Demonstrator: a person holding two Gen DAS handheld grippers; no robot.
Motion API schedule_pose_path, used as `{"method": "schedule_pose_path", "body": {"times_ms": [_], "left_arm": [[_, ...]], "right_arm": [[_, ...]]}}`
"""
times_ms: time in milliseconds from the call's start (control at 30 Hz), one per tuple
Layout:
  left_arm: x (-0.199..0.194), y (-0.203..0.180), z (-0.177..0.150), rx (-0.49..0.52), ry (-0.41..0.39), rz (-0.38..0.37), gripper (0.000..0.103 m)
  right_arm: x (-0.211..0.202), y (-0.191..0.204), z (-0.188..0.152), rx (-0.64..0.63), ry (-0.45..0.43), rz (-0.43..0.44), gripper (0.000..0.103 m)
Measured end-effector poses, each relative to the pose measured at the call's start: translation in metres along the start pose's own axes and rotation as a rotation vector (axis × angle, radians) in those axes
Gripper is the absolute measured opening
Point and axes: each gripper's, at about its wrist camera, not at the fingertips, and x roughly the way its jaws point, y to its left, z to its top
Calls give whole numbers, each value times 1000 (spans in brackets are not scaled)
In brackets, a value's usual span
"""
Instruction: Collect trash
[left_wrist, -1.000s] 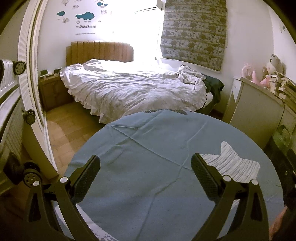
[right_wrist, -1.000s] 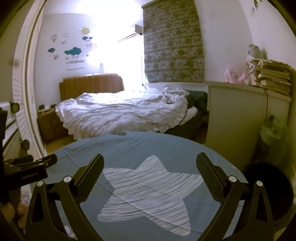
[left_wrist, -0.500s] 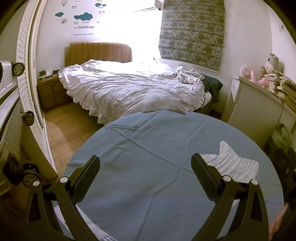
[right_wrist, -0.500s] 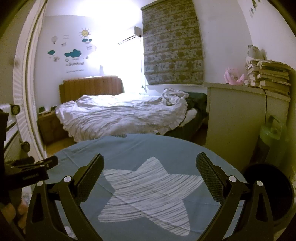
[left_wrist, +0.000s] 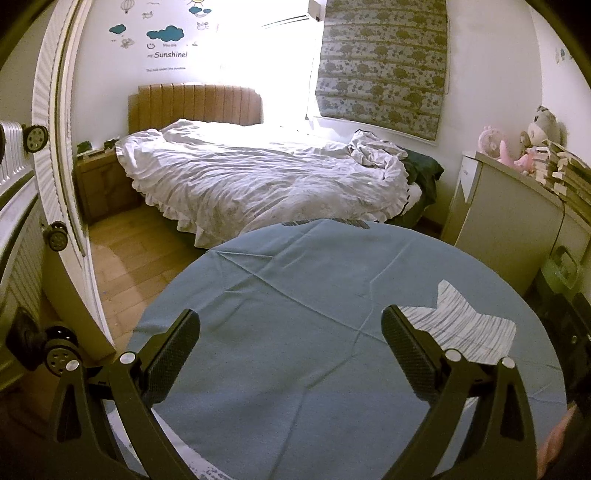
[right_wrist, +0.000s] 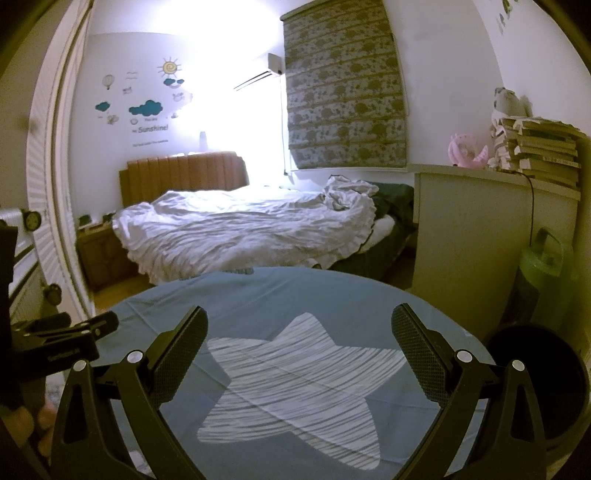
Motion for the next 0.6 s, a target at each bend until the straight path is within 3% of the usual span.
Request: {"method": "schedule_pose_path", "body": {"times_ms": [600], "left_arm": [[-1, -8, -4, 23, -9, -7, 98]], "right_arm": [[0, 0, -1, 2, 0, 0, 98]]}}
